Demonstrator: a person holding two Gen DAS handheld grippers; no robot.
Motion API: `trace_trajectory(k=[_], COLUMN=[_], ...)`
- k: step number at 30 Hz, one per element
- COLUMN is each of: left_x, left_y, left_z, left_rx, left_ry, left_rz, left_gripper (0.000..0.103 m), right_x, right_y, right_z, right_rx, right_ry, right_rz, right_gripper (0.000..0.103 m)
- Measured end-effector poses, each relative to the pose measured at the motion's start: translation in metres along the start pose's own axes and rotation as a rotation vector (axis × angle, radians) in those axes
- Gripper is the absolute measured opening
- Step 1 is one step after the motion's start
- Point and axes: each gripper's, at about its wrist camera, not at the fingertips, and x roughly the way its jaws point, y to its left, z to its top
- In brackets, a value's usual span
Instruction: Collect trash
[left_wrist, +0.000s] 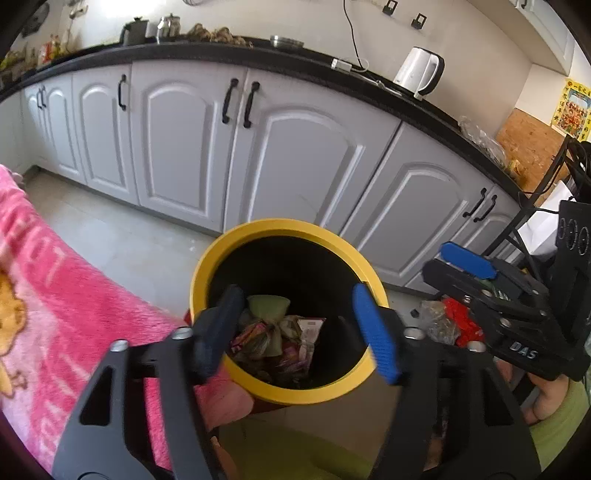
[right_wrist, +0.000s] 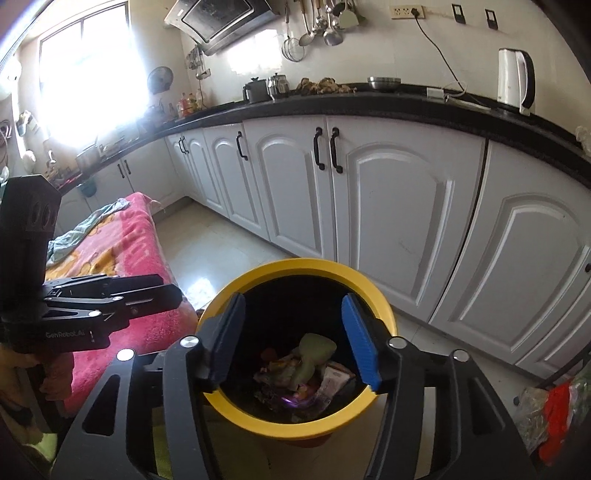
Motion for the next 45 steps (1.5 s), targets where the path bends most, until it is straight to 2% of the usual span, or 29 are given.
trace_trajectory(k=[1,6,9,12,26,31,38,45], left_x=[-0.006,-0.03,-0.048,-0.066,-0.138,-0.158,-0.178,-0.195], left_y=[0.0,0.002,0.003,0.004,0.019,0.021,0.015,0.011], left_z=[0.0,-0.002,-0.004,-0.008,-0.04,-0.054,-0.068,-0.088], left_rx=[0.005,0.002,-0.001,-0.006,-0.041,-0.033,-0.007,-0.012], left_ry=[-0.011,-0.052,-0.081,-0.111,-0.245,-0.3,-0.372,-0.469], left_rz=[0.013,0.03,0.037,0.058,0.192,0.241,0.274,0.288], left_gripper=[0.073,0.09,0.092,0.092,0.092,0.092,0.092,0.092], right_x=[-0.006,-0.032,-0.047,-0.063,-0.113,-0.125,-0.142,-0.152], right_y=[0.002,0.014,0.024,0.033,0.074,0.089,0.107,0.12], right_z=[0.001,0.001,0.0,-0.002,-0.021,-0.033,-0.052,-0.069], right_rx=[-0.001,-0.02,-0.04,-0.049,-0.049,-0.08,-0.114,-0.115], right_ry=[-0.013,-0.064,-0.097,-0.128,-0.216,-0.263,-0.35,-0.397], right_rz=[-0.001,-0.019,-0.047,-0.056,-0.053,-0.078,-0.126,-0.177], right_gripper=[0.065,0.082,0.092,0.096,0.097,0.097,0.097,0.097])
